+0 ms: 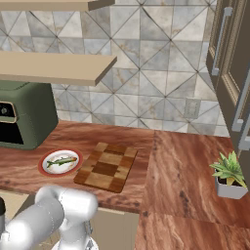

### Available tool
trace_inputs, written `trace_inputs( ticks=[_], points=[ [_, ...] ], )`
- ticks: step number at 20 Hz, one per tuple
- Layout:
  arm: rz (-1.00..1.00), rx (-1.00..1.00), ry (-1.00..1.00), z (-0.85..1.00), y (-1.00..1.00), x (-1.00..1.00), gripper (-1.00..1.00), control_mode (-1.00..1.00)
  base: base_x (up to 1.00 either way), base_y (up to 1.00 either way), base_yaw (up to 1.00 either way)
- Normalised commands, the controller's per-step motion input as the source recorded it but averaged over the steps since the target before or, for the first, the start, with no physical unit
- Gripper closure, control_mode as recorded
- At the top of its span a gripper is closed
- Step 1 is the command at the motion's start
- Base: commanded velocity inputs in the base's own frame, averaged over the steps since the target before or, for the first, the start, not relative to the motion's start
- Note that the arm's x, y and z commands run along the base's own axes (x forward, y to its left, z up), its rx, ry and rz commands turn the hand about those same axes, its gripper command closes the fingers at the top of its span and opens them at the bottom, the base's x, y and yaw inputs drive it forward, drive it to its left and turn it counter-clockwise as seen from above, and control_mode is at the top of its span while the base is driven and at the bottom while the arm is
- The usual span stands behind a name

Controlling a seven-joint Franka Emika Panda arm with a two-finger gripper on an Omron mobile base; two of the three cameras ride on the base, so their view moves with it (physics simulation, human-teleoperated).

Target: Pick up the knife from the drawer and place it on the cutting board. Then place the meat from the plate to the cutting board.

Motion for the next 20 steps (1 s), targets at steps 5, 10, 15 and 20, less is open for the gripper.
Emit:
trace_inputs(
  ticks=[5, 10, 15, 20],
  points=[
    [0.02, -0.06, 0.00, -0.06, 0.11, 0.25, -1.00, -1.00, 0.00, 0.00, 0.00],
    [0.05, -0.04, 0.00, -0.06, 0.02, 0.17, -1.00, -1.00, 0.00, 0.00, 0.00],
    [0.04, -0.03, 0.00, -0.10, 0.13, 0.14, -1.00, -1.00, 0.00, 0.00, 0.00],
    [0.04, -0.04, 0.00, -0.17, 0.19, 0.11, -1.00, -1.00, 0.00, 0.00, 0.00]
  ],
)
